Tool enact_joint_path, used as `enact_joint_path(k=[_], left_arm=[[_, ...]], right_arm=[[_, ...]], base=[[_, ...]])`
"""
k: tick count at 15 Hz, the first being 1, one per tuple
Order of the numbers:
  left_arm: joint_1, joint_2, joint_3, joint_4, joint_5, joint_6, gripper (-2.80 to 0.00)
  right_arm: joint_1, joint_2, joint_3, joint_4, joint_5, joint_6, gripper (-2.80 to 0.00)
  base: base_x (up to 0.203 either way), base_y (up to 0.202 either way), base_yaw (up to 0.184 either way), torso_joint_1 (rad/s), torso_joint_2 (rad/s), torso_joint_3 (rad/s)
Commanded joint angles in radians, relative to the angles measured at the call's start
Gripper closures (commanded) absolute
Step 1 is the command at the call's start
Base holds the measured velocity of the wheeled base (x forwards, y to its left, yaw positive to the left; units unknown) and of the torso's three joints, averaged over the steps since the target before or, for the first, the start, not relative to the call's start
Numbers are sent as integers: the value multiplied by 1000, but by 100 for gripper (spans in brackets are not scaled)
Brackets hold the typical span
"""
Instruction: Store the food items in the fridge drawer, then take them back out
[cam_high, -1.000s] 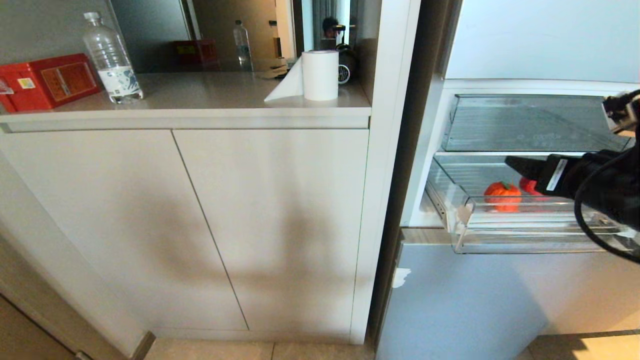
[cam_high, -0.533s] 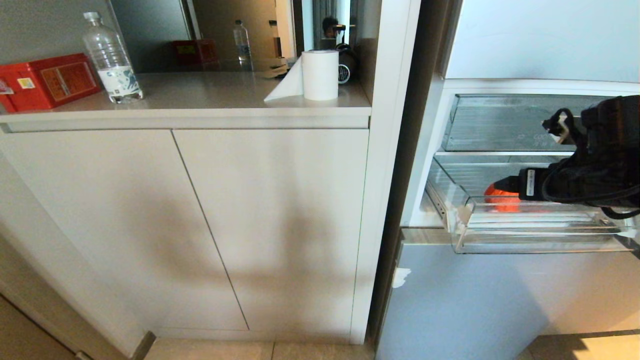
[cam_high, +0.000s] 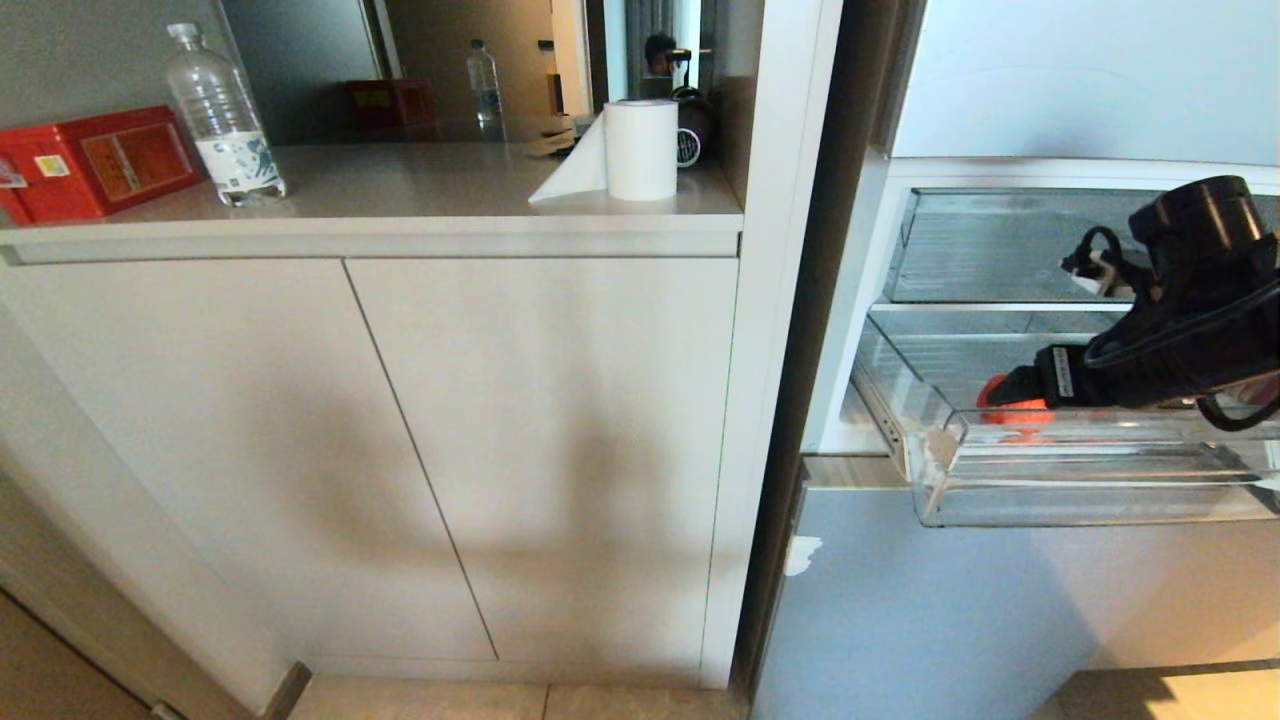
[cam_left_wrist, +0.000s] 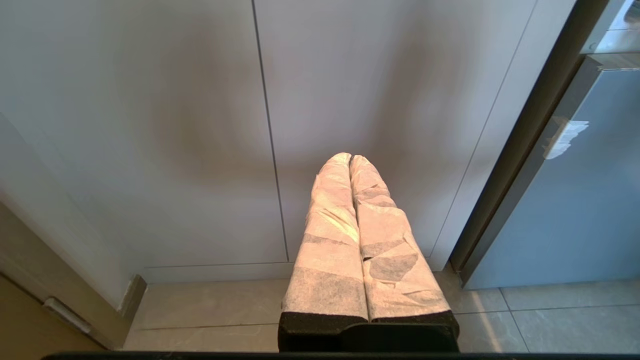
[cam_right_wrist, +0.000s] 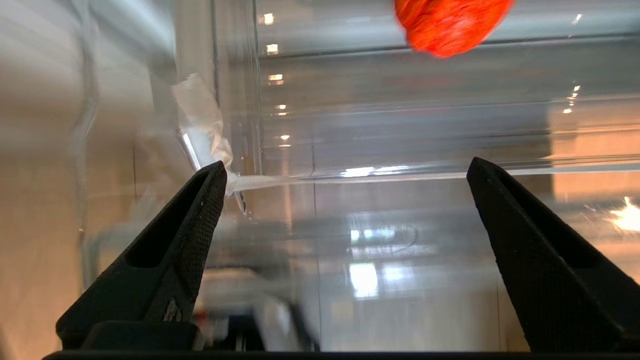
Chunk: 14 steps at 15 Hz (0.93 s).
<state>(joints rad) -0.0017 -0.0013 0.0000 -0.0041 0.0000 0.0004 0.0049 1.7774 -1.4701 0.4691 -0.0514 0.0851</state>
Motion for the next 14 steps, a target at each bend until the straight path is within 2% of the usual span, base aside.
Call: enact_joint_path(k=[1,3,5,6,8,11,14], left_arm=[[0,1,2,0,0,1,0],[0,1,2,0,0,0,0],[0,1,2,0,0,1,0],[0,1,2,0,0,0,0],[0,1,1,0,0,0,0],[0,1,2,0,0,0,0],[0,1,2,0,0,0,0]], right_arm=[[-2,-4,-27,98,4,1,-280],[-4,-43,-24,178,31,-2,-280],[-23,-109,-17,261,134,-7,-280],[-32,-113,-22,269,149,-8,-280],[-39,-60,-64,248,139,-2,-280],[-55,26,-96,142,60,-2,-280],[-74,102,-103,93,43,0,-280]], base=[[0,0,0,0,0,0],[0,0,0,0,0,0],[0,0,0,0,0,0],[0,0,0,0,0,0],[0,0,0,0,0,0],[0,0,0,0,0,0],[0,0,0,0,0,0]])
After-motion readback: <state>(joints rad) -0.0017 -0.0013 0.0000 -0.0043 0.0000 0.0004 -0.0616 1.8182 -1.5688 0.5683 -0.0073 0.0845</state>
